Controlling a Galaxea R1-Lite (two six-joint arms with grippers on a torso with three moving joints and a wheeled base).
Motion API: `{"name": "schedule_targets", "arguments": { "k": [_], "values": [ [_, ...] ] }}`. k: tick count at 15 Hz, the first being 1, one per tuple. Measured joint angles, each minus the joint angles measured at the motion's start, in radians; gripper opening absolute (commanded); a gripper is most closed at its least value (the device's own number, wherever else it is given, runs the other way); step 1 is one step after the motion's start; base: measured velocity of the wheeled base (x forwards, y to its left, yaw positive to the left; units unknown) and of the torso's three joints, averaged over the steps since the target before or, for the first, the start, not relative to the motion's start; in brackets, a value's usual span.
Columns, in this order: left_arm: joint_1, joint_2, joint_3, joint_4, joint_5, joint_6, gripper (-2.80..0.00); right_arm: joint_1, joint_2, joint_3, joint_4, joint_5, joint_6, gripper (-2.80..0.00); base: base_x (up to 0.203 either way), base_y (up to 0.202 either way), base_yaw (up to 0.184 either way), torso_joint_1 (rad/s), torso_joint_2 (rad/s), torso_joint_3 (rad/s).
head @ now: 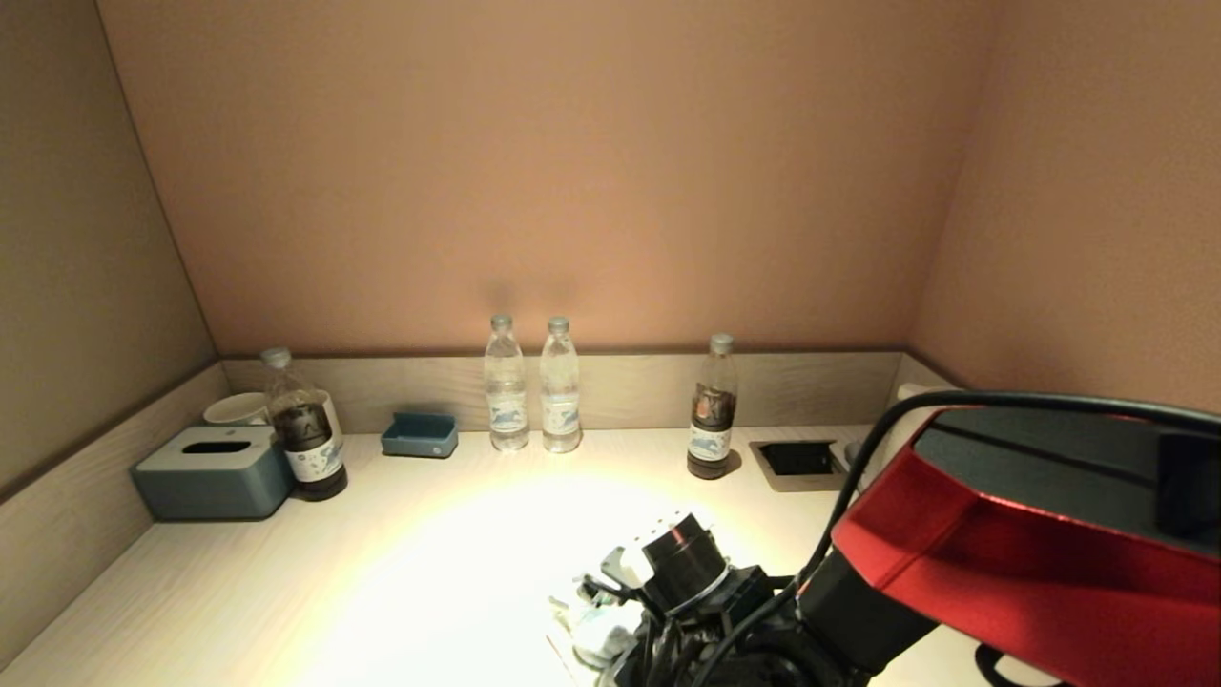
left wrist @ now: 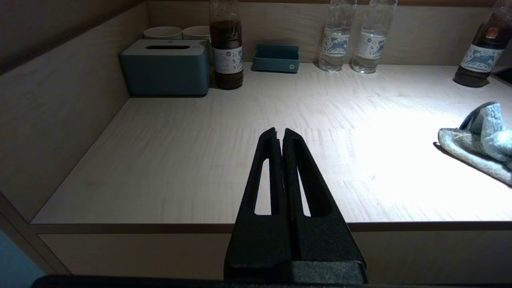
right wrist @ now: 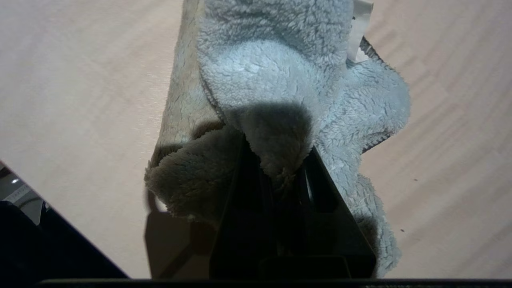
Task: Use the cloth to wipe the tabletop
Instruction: Sweep the stains on the table
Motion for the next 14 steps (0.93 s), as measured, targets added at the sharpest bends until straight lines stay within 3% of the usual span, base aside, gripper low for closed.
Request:
{"name": "schedule_targets", "arguments": {
  "k": [3,11,14],
  "values": [
    [0.001,0.0,0.0,0.0,0.0,0.0,-2.8,-0.15,-0.015,0.016,-0.014,0.003,-0.015,-2.8,0.0,0.0,0.0,0.0,0.0,0.0],
    [0.0,0.0,0.0,0.0,0.0,0.0,-2.8,-0.361,-0.015,0.017,-0.018,0.005,-0.052,-2.8,0.0,0.0,0.0,0.0,0.0,0.0],
    [0.001,0.0,0.0,0.0,0.0,0.0,-2.8,-0.403,-0.006,0.003,-0.018,0.006,-0.066,-2.8,0.0,0.0,0.0,0.0,0.0,0.0]
  ]
}}
